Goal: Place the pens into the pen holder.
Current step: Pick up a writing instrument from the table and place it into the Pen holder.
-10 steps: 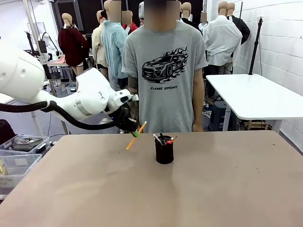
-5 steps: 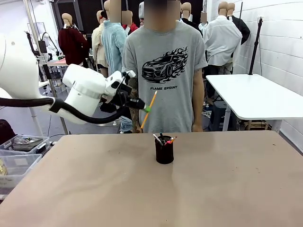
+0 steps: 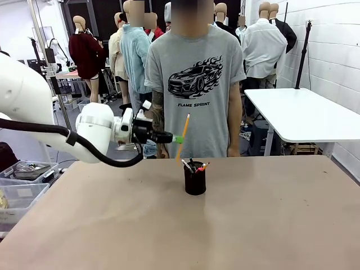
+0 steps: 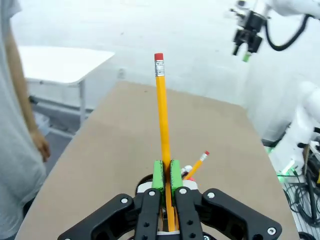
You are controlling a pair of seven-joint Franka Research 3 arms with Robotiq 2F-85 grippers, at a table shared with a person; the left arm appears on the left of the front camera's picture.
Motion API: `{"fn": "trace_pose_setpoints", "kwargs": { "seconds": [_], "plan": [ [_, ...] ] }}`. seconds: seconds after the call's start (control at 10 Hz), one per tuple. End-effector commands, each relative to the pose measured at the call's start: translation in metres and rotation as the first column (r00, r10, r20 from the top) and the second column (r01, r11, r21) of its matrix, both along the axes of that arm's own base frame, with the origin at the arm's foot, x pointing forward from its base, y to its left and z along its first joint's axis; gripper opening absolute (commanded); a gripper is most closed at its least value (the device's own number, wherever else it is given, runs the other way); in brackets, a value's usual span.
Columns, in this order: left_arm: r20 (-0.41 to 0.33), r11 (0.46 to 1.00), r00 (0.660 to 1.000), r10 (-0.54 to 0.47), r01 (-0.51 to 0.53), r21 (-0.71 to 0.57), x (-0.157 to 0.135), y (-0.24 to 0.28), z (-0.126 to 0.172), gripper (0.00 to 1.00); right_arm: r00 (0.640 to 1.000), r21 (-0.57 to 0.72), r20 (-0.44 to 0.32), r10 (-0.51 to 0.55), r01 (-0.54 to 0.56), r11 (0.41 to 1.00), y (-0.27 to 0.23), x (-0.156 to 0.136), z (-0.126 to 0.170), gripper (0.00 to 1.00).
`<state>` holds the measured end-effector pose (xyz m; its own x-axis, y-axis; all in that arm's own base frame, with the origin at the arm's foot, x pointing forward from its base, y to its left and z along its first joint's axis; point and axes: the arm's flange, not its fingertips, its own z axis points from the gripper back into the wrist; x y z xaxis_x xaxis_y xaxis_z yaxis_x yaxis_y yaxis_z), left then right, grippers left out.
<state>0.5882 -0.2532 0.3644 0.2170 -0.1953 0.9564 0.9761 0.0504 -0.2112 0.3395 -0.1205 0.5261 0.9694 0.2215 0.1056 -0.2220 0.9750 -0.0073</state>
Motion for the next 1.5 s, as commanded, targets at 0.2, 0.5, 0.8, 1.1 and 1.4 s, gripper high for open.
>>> {"fn": "trace_pose_setpoints", "kwargs": {
  "seconds": [0.2, 0.5, 0.8, 1.1, 1.4],
  "plan": [
    [0.138, 0.982, 0.989, -0.055, 0.079, -0.171, 0.013, -0.009, -0.002, 0.00, 1.000, -0.023, -0.010, -0.002, 0.002, 1.000, -0.002, 0.002, 0.000, 0.79],
    [0.168, 0.968, 0.983, -0.074, 0.112, -0.226, 0.020, -0.017, -0.007, 0.00, 1.000, -0.023, -0.010, -0.002, 0.002, 1.000, -0.002, 0.002, 0.000, 0.79],
    [0.213, 0.977, 0.974, -0.076, 0.115, -0.178, 0.015, -0.050, -0.032, 0.00, 1.000, -0.023, -0.010, -0.002, 0.002, 1.000, -0.002, 0.002, 0.000, 0.79],
    [0.224, 0.983, 0.970, -0.097, 0.129, -0.130, 0.011, -0.059, -0.047, 0.00, 1.000, -0.023, -0.010, -0.002, 0.002, 1.000, -0.002, 0.002, 0.000, 0.79],
    [0.223, 0.986, 0.970, -0.101, 0.128, -0.110, 0.004, -0.055, -0.045, 0.00, 1.000, -0.023, -0.010, -0.002, 0.002, 1.000, -0.002, 0.002, 0.000, 0.79]
  ]
}}
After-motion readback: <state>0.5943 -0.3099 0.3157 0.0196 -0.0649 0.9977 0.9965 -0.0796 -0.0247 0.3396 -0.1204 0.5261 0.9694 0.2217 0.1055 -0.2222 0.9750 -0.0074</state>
